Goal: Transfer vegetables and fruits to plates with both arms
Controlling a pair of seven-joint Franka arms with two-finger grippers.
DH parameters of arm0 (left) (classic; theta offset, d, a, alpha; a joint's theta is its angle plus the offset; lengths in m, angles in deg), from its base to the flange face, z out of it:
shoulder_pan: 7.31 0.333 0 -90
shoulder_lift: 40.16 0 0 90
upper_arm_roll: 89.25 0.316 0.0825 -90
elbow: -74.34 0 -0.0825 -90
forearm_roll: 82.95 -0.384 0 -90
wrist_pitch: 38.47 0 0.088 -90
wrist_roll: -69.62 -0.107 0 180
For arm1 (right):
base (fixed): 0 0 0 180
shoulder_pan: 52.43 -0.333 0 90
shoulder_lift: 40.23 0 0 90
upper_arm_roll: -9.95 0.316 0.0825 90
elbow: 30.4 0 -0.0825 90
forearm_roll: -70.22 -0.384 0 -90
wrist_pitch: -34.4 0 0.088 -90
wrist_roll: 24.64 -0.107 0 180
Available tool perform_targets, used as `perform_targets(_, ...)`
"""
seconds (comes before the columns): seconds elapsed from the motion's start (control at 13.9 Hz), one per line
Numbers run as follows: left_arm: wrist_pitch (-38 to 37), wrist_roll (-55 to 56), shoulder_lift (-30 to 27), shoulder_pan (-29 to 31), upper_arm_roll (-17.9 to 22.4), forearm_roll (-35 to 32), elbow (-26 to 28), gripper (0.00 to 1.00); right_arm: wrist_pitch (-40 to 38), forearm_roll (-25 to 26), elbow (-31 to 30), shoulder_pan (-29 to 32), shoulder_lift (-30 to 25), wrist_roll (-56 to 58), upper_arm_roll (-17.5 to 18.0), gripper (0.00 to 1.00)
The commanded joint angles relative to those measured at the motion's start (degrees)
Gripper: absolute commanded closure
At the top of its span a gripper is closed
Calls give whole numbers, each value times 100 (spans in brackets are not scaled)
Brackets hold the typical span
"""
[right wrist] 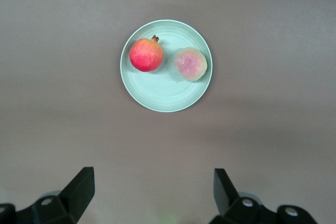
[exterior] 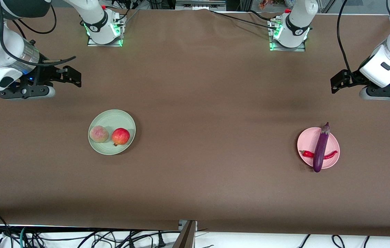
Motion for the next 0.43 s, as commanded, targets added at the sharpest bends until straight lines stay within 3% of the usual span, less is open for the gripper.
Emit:
perform_targets(0.0, -38, -32, 9, -23, 23, 135, -69, 0, -111, 54, 58, 10, -39, 127, -17, 0)
perform_targets(0.36, -38, -32, 9, -32, 14, 135, -78, 0, -85, 63, 58, 19, -4, 136, -70, 0)
